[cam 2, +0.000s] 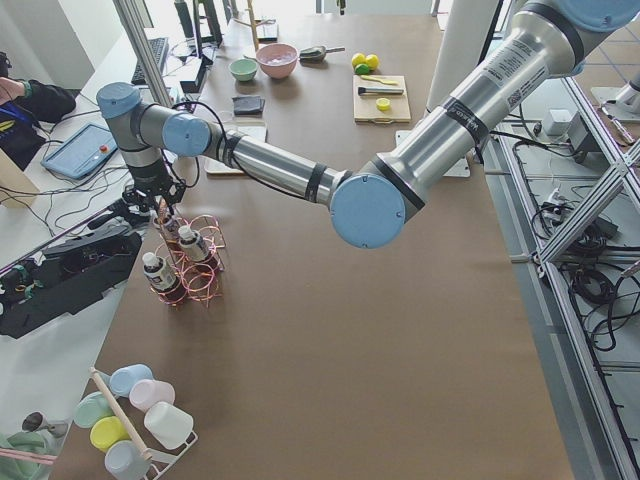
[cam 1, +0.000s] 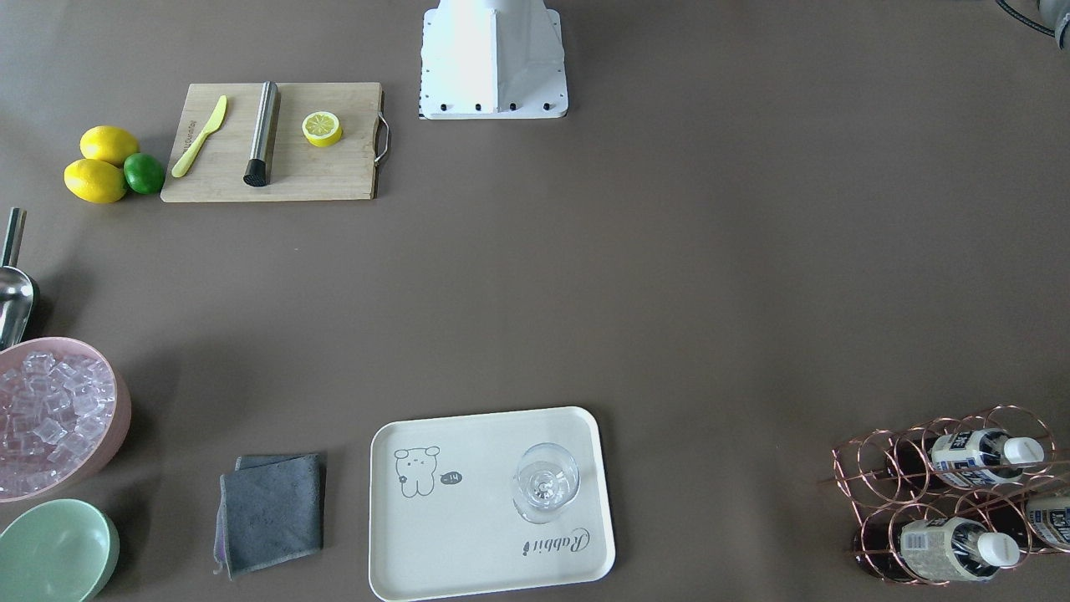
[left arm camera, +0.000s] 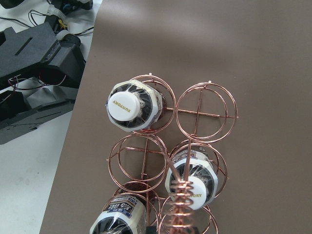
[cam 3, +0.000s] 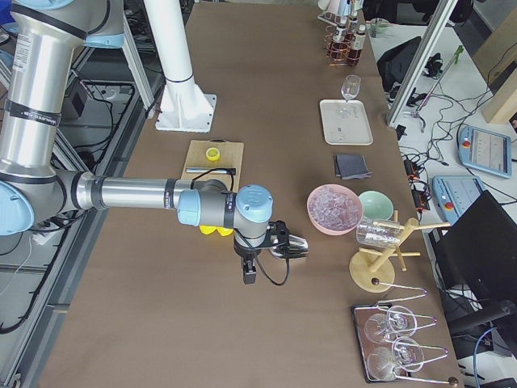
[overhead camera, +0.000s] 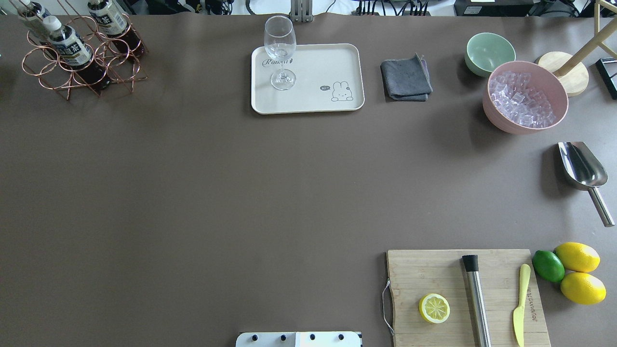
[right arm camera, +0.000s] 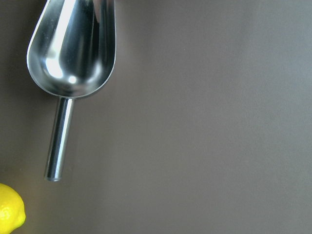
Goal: Take tea from basket to plate
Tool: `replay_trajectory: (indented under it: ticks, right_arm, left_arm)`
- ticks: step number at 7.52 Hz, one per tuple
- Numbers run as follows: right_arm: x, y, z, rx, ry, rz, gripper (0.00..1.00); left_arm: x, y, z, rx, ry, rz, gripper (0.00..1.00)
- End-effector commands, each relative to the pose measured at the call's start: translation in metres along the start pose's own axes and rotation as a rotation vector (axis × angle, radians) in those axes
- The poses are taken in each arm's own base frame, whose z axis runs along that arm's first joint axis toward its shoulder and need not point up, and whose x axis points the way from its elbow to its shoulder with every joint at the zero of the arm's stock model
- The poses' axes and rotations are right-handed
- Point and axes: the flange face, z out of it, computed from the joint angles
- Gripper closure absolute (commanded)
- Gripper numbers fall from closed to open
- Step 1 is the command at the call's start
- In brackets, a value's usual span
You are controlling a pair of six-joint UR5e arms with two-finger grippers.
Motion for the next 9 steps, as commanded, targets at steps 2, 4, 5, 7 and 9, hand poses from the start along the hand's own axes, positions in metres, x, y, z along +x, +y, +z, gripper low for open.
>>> replay_trajectory:
  ticks: [2,4,5,7,9]
  right_arm:
    - [0.000,0.000,0.000,0.000,0.000,0.000,0.01]
    - [0.000,0.000,-0.001,0.001,0.000,-0.002,0.01]
    - [0.000,0.000,-0.001,0.001,0.000,-0.003,0.01]
    - [0.000,0.000,-0.001,0.001,0.000,-0.003,0.01]
    - [-0.001,-0.001,-0.001,0.002,0.000,-0.004,0.01]
  left_arm:
    - [-0.004,0.006,-0.045,0.030,-0.064,0.010,1.00]
    - [0.021,0.012,-0.102,0.122,-0.123,0.041,1.00]
    - [0.051,0.007,-0.123,0.173,-0.143,0.082,1.00]
    - [0.121,-0.010,-0.159,0.250,-0.139,0.113,1.00]
    - [0.178,-0.018,-0.197,0.267,-0.149,0.061,1.00]
